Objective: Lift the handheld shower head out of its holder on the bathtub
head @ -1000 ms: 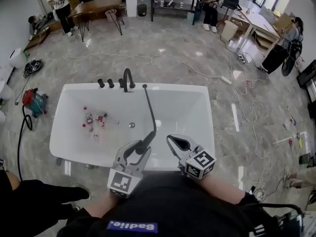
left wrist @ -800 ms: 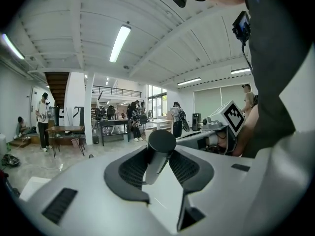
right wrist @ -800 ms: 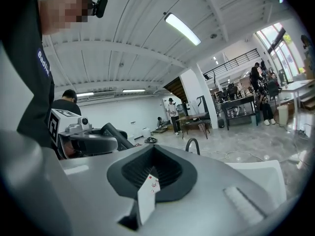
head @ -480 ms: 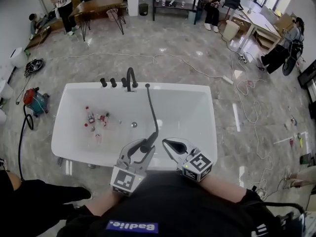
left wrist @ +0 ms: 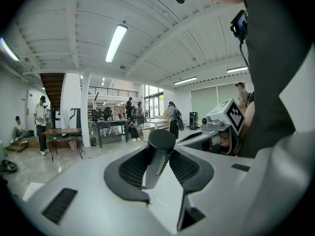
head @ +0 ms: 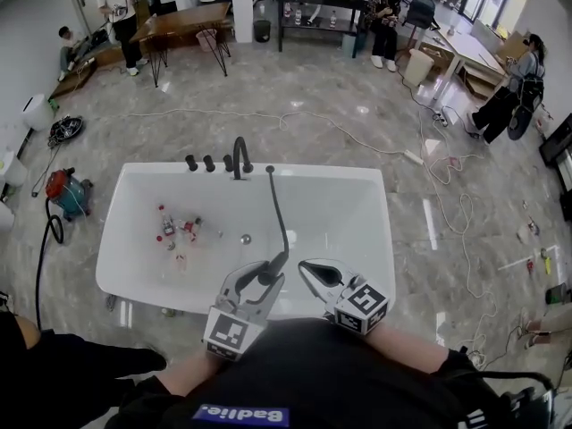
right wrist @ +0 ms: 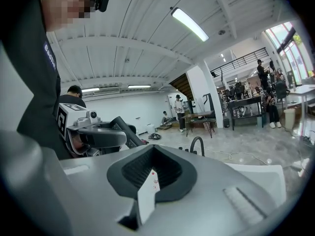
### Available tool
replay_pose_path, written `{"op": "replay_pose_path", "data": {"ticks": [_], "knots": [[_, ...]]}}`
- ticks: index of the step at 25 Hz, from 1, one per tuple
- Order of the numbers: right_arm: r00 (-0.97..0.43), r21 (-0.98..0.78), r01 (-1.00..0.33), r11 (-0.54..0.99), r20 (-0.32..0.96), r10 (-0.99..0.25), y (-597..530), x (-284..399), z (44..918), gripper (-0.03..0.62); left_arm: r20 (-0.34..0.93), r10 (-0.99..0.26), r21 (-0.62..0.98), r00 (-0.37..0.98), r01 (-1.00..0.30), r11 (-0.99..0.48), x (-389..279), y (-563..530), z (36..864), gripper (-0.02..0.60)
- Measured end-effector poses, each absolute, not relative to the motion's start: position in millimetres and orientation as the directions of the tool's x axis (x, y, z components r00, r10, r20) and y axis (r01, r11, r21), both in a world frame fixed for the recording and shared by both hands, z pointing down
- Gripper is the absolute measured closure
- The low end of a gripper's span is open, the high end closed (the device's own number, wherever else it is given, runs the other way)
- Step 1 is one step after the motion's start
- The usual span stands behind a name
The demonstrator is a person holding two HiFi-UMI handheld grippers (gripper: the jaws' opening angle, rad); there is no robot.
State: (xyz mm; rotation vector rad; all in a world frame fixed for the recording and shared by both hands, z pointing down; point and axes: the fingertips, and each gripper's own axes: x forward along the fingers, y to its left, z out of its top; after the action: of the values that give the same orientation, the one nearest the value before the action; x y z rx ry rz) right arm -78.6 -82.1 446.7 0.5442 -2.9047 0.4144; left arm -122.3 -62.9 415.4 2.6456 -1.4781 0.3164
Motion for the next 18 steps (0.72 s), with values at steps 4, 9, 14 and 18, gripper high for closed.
{"op": "replay_pose_path", "data": {"ticks": [4, 9, 14, 18], "knots": [[-0.917, -0.241, -0.386, 0.890, 0.204, -0.342, -86, -72, 448, 0.599, 0.223, -0.829, -0.032, 0.513, -0.846, -0.532, -118, -64, 417, 0.443], [-0.916, -0.240, -0.390, 0.889, 0.203, -0.347, -87, -67, 445, 0.599, 0.229, -0.833, -0.051, 0.504, -0.848, -0.528, -117, -65, 417, 0.443], [-0.916, -0.262, -0.393, 0.881, 0.196, -0.351, -86, -66, 444, 0.599, 0.230, -0.825, -0.039, 0.516, -0.843, -0.537, -114, -62, 413, 0.443], [-0.917, -0.273, -0.392, 0.879, 0.200, -0.346, -83, -68, 447, 0.599, 0.230, -0.829, -0.049, 0.510, -0.845, -0.533, -114, -61, 416, 0.443]]}}
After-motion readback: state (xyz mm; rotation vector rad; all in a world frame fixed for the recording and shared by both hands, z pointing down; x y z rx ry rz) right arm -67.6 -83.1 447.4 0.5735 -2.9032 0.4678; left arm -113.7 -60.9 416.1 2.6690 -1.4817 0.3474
